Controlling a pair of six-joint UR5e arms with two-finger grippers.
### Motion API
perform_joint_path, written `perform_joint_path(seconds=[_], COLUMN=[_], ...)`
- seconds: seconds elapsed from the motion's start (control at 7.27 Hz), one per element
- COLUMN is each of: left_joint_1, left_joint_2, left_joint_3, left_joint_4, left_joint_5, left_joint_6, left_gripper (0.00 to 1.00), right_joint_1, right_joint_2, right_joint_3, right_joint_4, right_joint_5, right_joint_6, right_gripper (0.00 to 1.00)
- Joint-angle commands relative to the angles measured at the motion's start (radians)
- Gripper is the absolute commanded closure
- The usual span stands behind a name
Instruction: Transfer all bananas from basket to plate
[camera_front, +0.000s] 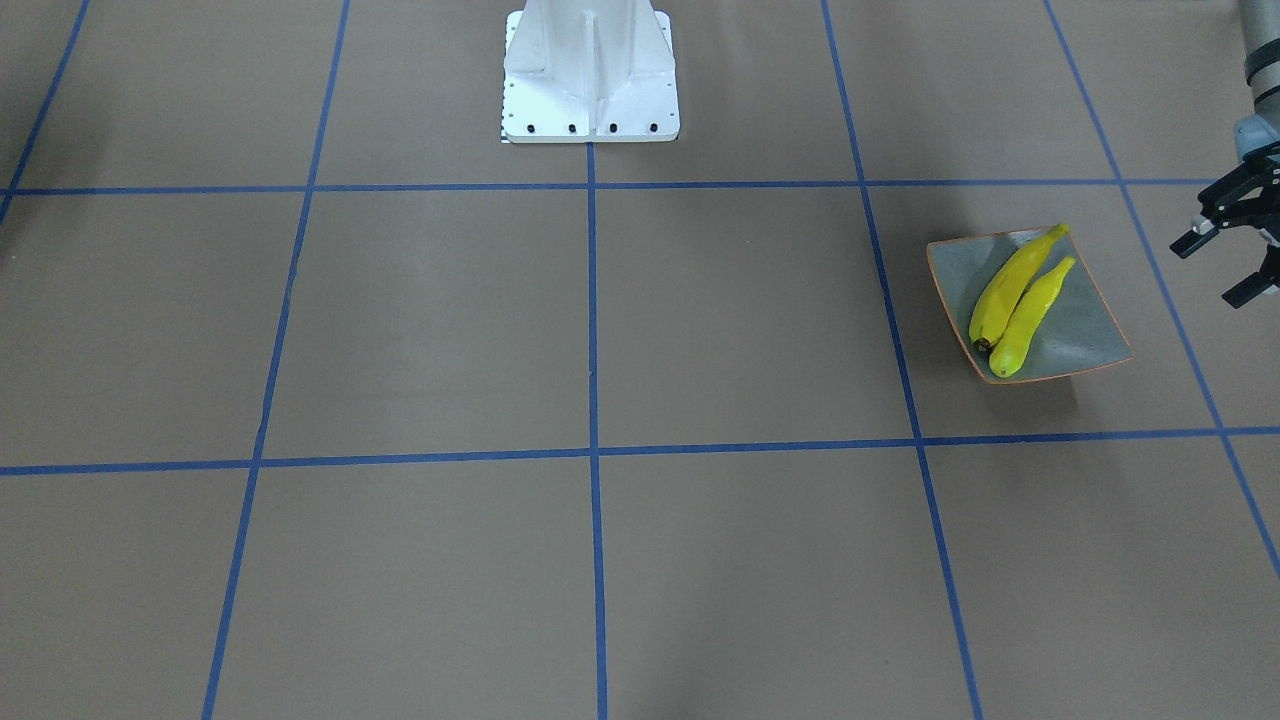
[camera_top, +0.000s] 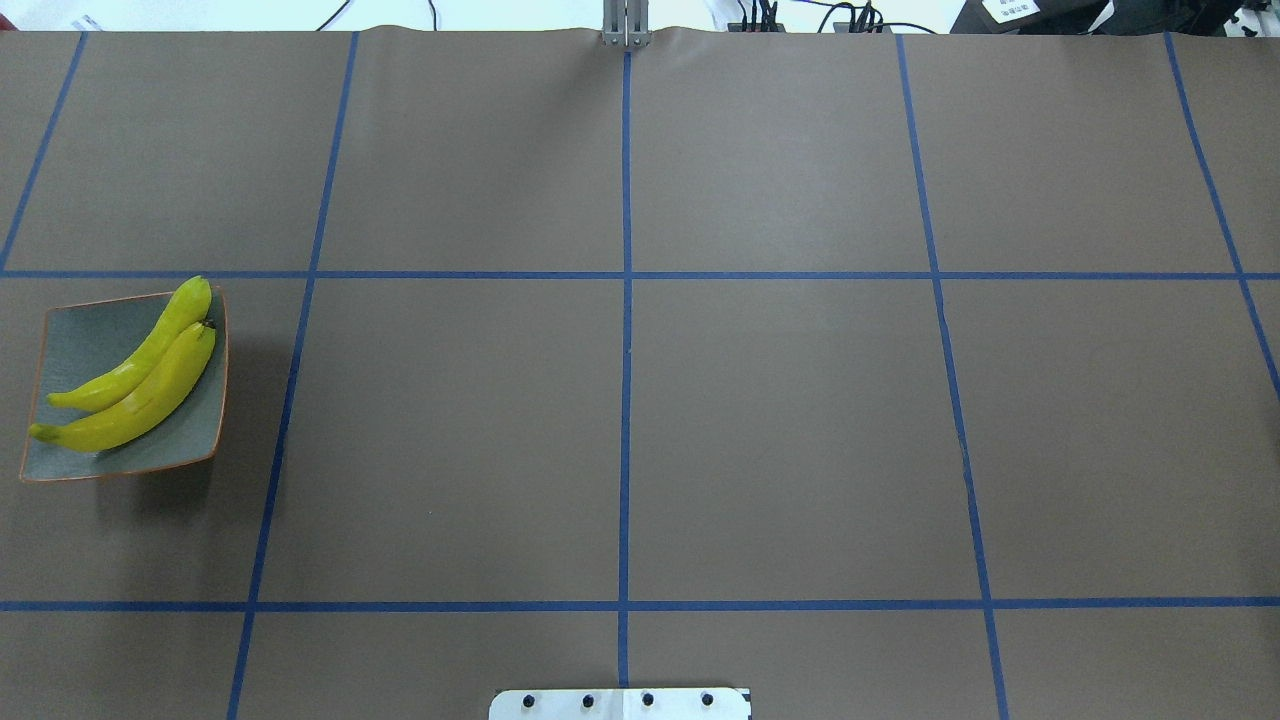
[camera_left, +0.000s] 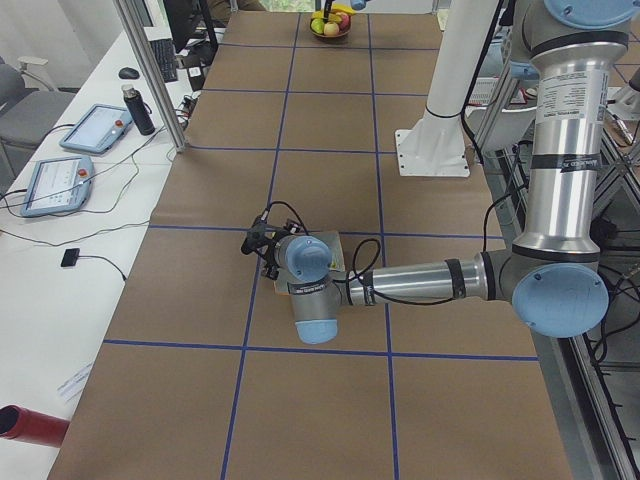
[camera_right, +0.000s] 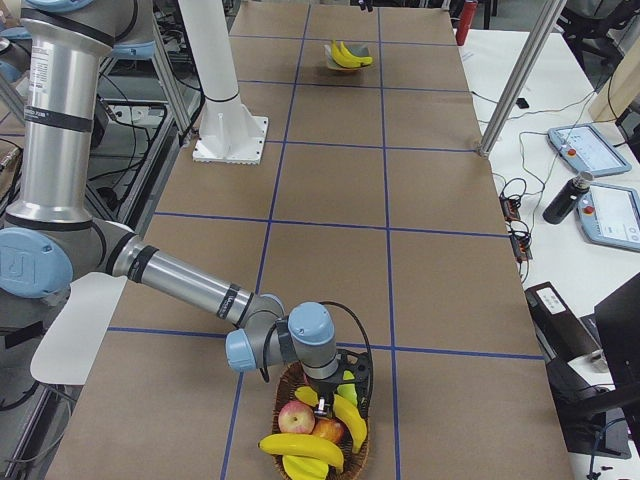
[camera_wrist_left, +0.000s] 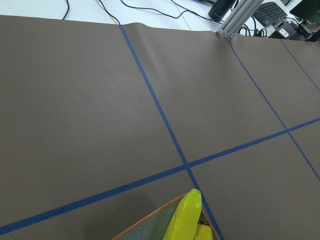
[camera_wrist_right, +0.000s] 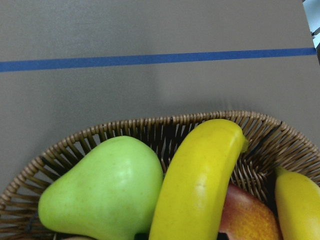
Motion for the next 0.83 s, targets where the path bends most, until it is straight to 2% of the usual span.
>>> perform_joint_path(seconds=[0.0, 0.14, 0.41, 0.55, 0.69], left_joint_1=[0.001, 0.001, 0.001, 0.002, 0.002], left_joint_2=[-0.002, -0.002, -0.003, -0.017, -0.055], left_joint_3=[0.002, 0.004, 0.001, -0.001, -0.001], left_joint_4=[0.001, 0.001, 0.003, 0.012, 0.021], left_joint_5=[0.0, 0.0, -0.002, -0.002, 0.005], left_joint_6=[-0.002, -0.002, -0.012, -0.023, -0.104], left_gripper=[0.0, 0.0, 0.0, 0.0, 0.0], right_joint_1=[0.002, 0.01, 0.103, 0.137, 0.139], right_joint_2=[-0.003, -0.004, 0.002, 0.0, 0.002], right_joint_3=[0.012, 0.033, 0.076, 0.116, 0.185], right_joint_4=[-0.001, -0.004, -0.011, -0.019, -0.074], right_joint_5=[-0.069, -0.079, -0.068, -0.064, -0.064], right_joint_6=[-0.035, -0.064, -0.11, -0.108, -0.098], right_gripper=[1.0, 1.0, 1.0, 1.0, 1.0])
